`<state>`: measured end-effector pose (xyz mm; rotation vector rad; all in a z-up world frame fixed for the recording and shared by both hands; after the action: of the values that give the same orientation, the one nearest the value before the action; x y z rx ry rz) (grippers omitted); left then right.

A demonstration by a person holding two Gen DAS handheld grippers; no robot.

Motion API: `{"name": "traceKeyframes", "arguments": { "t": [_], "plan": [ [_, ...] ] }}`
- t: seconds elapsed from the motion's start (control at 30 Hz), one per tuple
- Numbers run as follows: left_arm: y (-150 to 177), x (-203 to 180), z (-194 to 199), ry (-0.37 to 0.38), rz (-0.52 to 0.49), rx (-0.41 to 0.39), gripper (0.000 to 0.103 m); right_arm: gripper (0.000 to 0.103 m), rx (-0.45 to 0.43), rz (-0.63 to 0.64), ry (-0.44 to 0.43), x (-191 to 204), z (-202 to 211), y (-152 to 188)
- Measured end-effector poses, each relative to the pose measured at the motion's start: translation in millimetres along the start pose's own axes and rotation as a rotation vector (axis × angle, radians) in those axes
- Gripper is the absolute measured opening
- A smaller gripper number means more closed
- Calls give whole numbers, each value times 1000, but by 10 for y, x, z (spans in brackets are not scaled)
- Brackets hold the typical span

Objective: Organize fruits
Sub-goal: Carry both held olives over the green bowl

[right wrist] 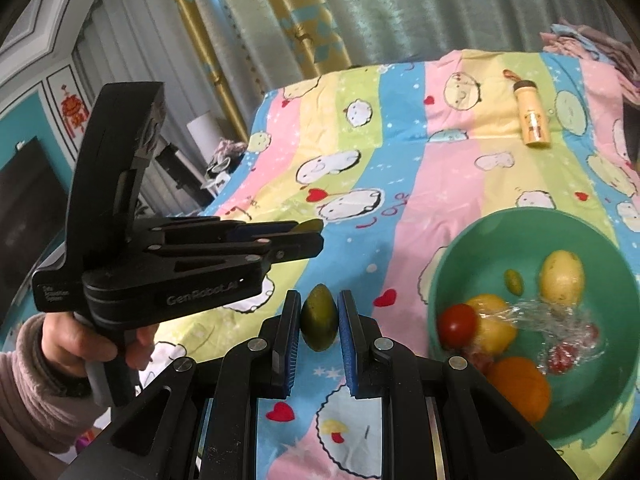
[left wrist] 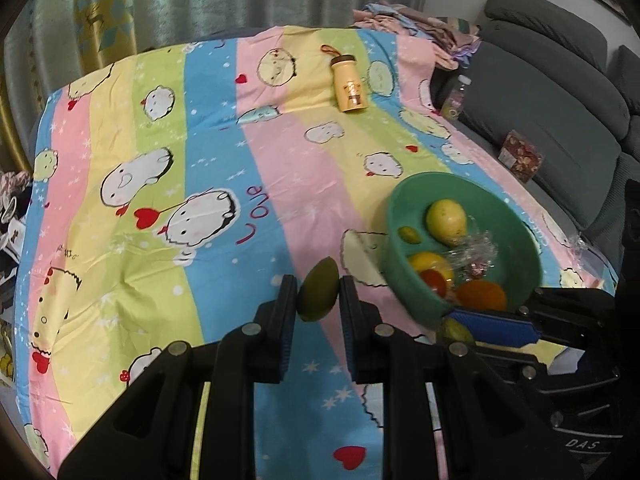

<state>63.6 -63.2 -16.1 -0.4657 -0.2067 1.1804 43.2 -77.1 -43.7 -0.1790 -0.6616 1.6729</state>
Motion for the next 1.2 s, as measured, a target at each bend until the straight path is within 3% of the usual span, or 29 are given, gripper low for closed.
{"name": "traceKeyframes", "arguments": {
  "t": [0.6,1.2],
  "plan": [
    [-185,-605,-110,27,-115,13,21,20,-85,-104,43,-468,322,73],
    [-297,-1016,-402,36,-191,66,21,20,-117,-209,83,-909,382,139]
  ]
}}
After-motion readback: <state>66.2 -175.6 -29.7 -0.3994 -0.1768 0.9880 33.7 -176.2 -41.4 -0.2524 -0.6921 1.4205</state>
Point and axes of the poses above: each gripper's, at about its wrist camera, not at the fingertips, and z roughly against the way its jaws point, x to its left, y to its underside, the point moved 4 cm from there along -z, roughly the way its jaws point, and after that the axes turned 15 degrees about x, right-handed, at the moved point
